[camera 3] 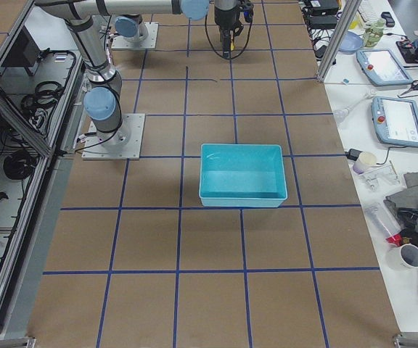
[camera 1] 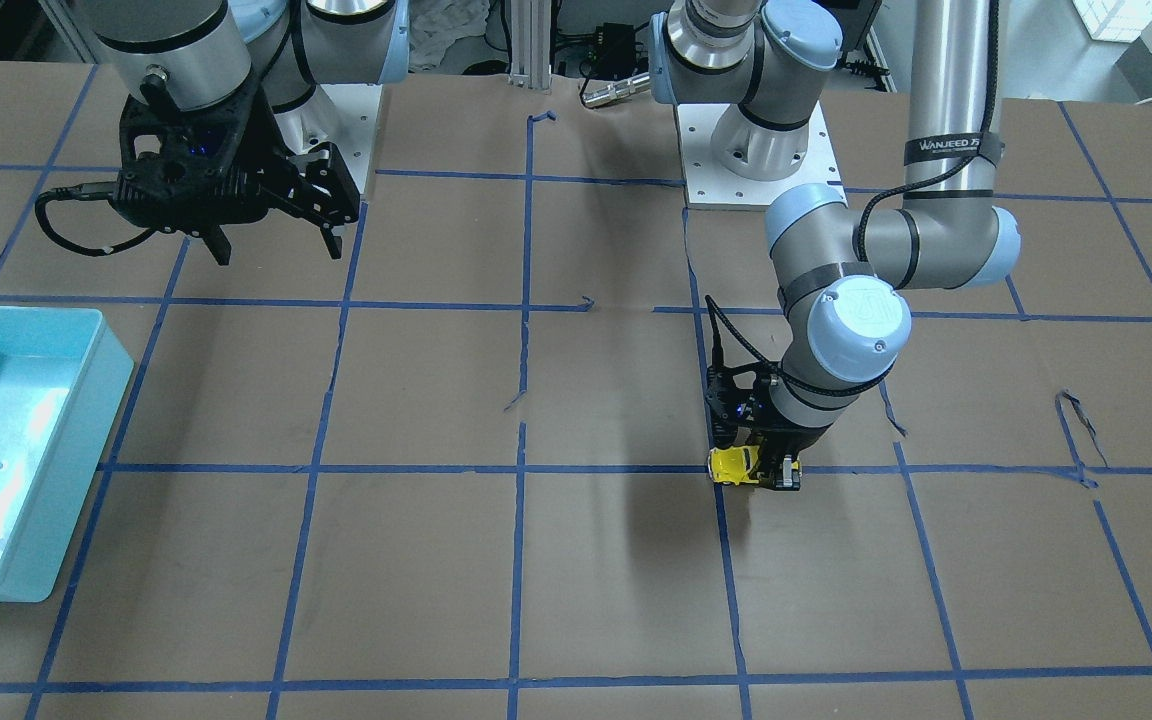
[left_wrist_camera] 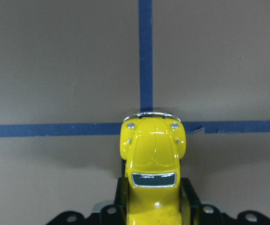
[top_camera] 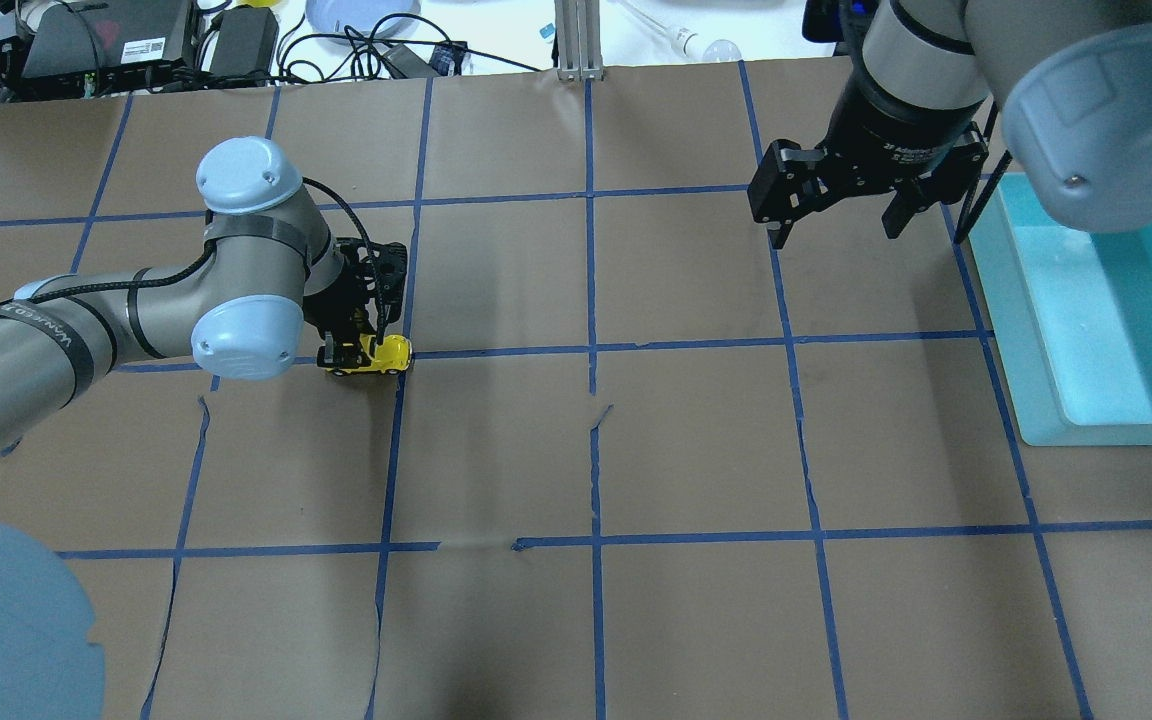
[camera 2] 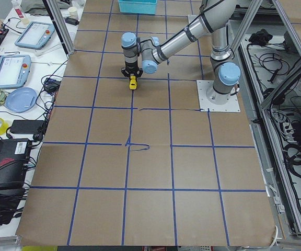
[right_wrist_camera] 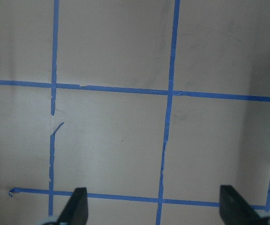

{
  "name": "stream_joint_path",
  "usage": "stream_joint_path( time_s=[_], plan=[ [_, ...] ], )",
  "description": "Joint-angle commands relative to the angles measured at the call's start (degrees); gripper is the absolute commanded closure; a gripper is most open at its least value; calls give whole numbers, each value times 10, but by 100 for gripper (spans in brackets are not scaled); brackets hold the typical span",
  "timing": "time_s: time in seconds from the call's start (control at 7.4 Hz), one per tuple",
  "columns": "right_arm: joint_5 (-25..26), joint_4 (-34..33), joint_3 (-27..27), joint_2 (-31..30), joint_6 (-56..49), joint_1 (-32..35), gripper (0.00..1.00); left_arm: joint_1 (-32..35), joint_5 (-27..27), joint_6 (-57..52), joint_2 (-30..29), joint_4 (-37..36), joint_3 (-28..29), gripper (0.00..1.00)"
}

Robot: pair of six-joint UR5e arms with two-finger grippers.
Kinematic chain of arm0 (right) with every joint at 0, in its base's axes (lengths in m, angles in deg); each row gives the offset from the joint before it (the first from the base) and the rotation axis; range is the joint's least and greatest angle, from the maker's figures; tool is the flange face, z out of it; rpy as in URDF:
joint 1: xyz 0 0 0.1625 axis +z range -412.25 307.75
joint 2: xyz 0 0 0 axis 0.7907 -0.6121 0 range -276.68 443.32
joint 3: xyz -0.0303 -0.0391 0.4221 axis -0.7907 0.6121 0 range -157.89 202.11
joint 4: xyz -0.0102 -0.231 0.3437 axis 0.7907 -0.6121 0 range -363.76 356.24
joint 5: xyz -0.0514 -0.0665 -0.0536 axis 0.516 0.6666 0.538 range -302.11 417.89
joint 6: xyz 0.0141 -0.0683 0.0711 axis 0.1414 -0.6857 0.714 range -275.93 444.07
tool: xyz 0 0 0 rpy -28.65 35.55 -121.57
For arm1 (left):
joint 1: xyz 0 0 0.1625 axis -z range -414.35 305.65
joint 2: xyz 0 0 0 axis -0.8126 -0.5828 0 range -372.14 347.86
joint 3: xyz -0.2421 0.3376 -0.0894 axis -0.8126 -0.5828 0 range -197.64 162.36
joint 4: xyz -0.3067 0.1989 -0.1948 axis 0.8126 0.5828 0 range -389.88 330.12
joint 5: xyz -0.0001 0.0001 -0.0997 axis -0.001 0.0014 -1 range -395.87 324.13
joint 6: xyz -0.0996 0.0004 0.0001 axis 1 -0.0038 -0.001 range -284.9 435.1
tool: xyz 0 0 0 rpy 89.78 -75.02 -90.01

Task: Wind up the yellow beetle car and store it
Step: 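Pull the car back toward the robot with the left gripper, then release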

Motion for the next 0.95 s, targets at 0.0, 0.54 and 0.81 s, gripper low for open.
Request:
stream_joint_path(
  time_s=[0.0, 0.54, 0.81],
  plan=[
    [0, 0, 0, 0, 0, 0, 0, -33, -1, -11, 0, 1, -4, 81],
    [0, 0, 0, 0, 0, 0, 0, -110, -2, -101, 4, 0, -17, 81],
    [-1, 0, 0, 0, 0, 1, 0, -139, -1, -129, 6, -8, -20, 81]
  ],
)
